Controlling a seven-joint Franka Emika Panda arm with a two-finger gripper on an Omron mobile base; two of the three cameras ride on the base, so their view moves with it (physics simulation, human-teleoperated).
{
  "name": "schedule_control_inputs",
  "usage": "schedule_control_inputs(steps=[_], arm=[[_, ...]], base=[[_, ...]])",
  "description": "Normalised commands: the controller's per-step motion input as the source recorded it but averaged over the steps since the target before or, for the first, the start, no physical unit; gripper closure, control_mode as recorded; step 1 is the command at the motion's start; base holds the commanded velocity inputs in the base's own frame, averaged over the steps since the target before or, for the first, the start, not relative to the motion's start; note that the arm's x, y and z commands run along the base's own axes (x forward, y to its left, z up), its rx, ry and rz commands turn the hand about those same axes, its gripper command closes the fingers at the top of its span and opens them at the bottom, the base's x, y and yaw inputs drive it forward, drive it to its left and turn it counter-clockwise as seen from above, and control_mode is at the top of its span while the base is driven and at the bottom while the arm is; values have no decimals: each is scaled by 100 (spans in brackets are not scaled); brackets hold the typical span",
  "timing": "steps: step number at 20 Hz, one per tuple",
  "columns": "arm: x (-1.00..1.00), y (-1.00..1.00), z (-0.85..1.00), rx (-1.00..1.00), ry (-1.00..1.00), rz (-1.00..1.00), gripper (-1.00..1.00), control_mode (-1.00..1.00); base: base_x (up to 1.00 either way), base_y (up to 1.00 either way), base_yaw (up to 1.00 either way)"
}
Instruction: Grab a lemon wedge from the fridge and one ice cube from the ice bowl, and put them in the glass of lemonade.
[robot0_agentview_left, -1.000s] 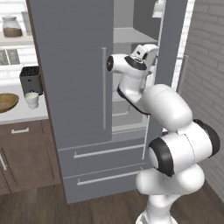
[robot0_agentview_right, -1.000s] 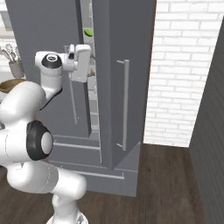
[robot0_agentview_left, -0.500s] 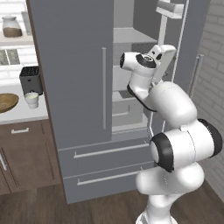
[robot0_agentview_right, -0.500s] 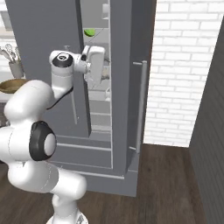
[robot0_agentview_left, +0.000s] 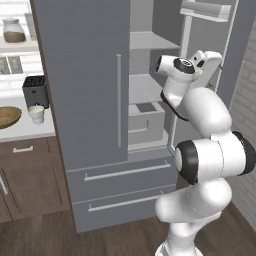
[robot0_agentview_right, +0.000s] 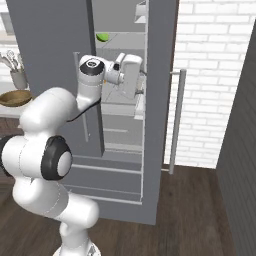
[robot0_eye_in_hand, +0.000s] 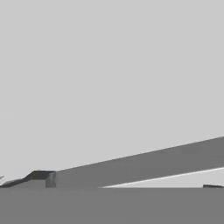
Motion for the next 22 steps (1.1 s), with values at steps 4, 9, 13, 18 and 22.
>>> schedule_control_inputs(steps=[4, 9, 13, 18, 22], arm=[[-9, -82, -3, 7, -1, -12, -100, -100], [-34, 10, 0, 4, -10, 1, -100, -100], [-53, 64, 0, 0, -24, 12, -100, -100], [-51, 77, 0, 2, -30, 20, -100, -100], [-29, 71, 0, 22, -30, 36, -100, -100]], base=[[0, 0, 0], [0, 0, 0], [0, 0, 0], [0, 0, 0], [0, 0, 0]])
